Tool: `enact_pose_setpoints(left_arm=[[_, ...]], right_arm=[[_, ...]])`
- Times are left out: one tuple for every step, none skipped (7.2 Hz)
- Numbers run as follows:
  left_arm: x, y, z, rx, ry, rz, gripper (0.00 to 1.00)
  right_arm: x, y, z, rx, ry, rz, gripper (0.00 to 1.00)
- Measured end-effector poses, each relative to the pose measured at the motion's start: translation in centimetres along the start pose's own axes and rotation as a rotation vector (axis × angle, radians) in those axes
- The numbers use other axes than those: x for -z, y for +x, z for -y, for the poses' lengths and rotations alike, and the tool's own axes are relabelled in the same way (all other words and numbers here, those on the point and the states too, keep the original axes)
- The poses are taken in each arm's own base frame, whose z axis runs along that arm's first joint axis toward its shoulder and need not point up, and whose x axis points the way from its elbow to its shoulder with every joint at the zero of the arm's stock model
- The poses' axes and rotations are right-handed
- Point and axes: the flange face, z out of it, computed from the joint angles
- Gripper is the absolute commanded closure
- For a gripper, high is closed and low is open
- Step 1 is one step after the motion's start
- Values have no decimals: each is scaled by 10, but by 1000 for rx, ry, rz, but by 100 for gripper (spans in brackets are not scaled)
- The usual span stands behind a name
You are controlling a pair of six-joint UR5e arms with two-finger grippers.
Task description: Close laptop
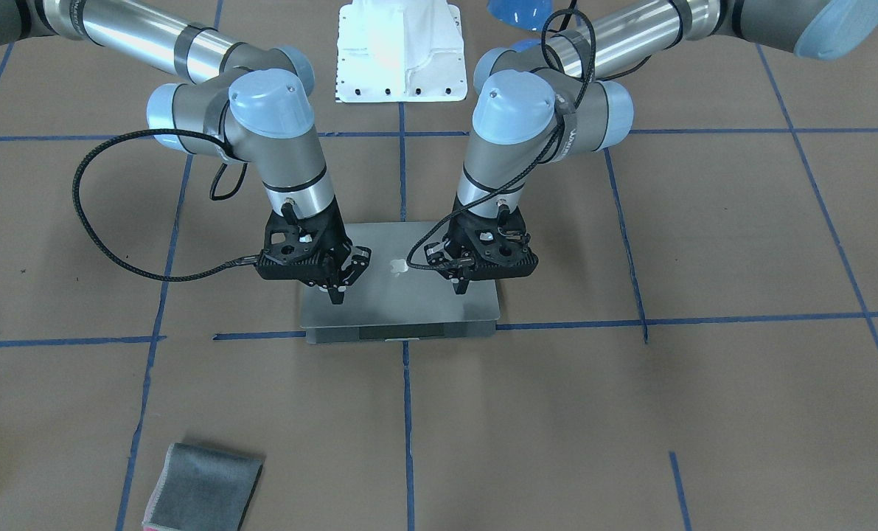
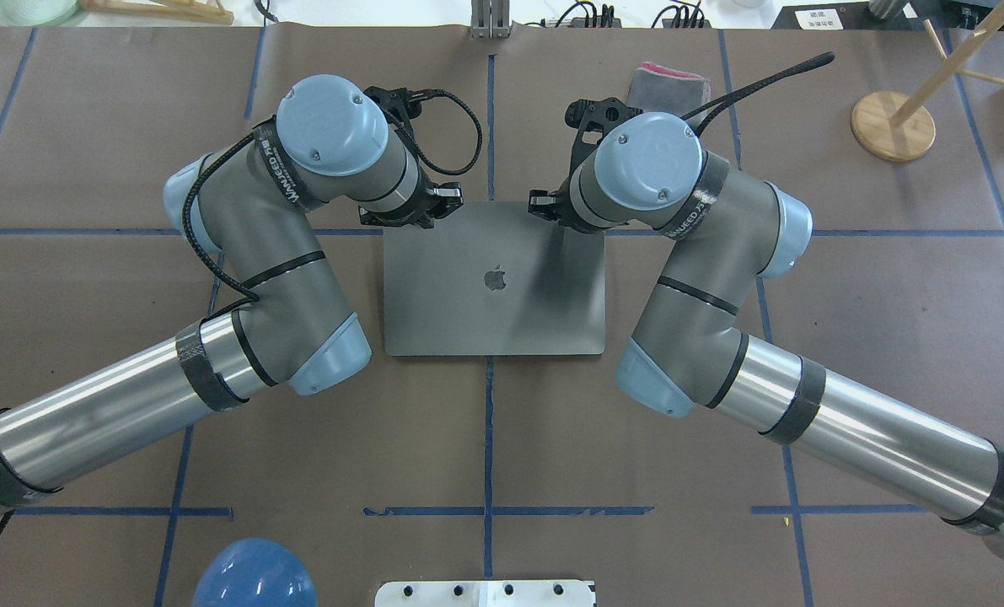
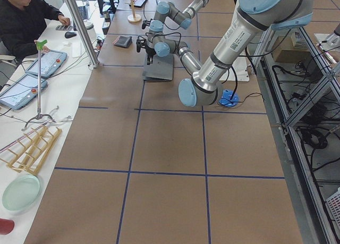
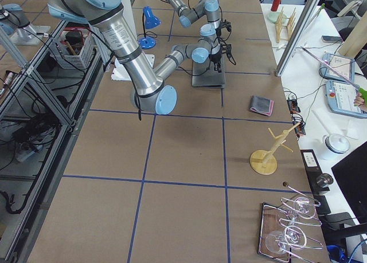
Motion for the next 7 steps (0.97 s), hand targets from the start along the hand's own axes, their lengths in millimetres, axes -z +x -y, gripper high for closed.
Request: enact_pose_setpoints(left_arm=[[-11, 1, 4, -1, 0, 0, 100], [-23, 2, 7, 0, 0, 2, 100], [-34, 0, 9, 1, -5, 7, 100], [-42, -2, 10, 4, -14, 15, 100], [-50, -6, 9, 6, -24, 25, 100], [-58, -9, 7, 6, -33, 35, 100], [-66, -11, 3, 5, -41, 42, 100]], right_arm=[[-5, 0, 6, 5, -8, 15, 100], [-2, 5, 18, 8, -28, 44, 96], [10, 14, 37, -2, -65, 79, 54], [26, 25, 58, -18, -103, 112, 2], [43, 39, 76, -35, -128, 140, 0], [60, 57, 89, -51, -137, 158, 0], [73, 76, 98, -64, -142, 169, 0]])
